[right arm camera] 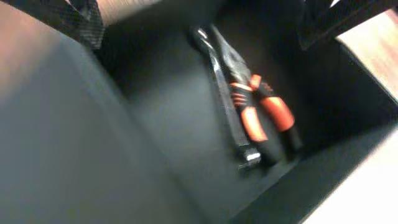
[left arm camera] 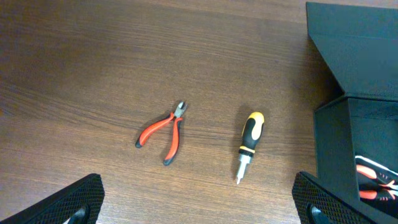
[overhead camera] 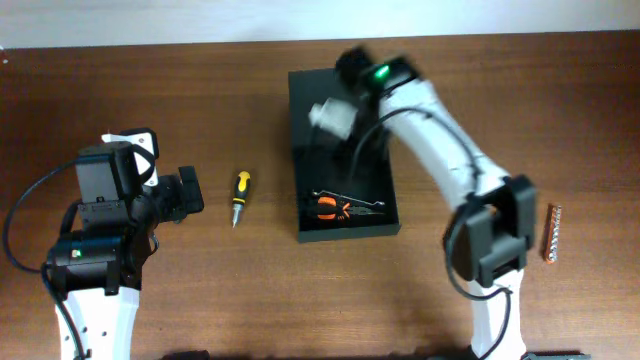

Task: Pack container
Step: 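Carry the wrench into the green box and release it, then move the right gripper to the orange socket rail and grasp it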

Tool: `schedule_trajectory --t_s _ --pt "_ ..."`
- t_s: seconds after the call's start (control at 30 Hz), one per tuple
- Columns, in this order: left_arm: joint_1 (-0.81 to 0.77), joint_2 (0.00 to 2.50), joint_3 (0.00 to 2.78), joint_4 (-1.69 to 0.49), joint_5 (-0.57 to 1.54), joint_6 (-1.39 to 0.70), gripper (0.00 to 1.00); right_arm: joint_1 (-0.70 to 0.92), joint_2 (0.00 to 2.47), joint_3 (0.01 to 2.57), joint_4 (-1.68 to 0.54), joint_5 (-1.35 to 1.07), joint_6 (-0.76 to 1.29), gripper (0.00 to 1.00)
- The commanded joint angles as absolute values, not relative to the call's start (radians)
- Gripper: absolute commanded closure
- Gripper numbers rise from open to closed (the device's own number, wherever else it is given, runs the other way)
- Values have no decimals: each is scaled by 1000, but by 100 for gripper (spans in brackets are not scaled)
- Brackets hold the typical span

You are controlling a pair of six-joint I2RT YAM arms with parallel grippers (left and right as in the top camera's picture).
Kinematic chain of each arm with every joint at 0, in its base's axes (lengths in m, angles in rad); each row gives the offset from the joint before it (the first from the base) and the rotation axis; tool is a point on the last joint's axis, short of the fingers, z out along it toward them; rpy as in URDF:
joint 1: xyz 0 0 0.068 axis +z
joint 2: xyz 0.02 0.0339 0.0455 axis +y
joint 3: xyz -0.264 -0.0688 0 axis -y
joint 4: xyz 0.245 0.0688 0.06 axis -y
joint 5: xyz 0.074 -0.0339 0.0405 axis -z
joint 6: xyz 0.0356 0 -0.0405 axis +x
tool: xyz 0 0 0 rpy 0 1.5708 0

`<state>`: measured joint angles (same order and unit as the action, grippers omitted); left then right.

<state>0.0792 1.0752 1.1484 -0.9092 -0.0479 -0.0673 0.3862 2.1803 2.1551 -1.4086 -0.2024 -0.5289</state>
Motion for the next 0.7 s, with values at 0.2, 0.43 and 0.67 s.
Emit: schedule_trajectory --t_s 0.2,0.43,0.67 --pt "83 1071 1162 -909 -36 -48 1 -104 1985 2370 -1639 -67 -31 1" --pt "83 1071 1162 -905 -36 -48 1 -406 1877 2274 -1699 -90 -9 1" --pt "83 1071 1162 -905 -36 -48 1 -660 1449 1752 -1694 -91 -28 1"
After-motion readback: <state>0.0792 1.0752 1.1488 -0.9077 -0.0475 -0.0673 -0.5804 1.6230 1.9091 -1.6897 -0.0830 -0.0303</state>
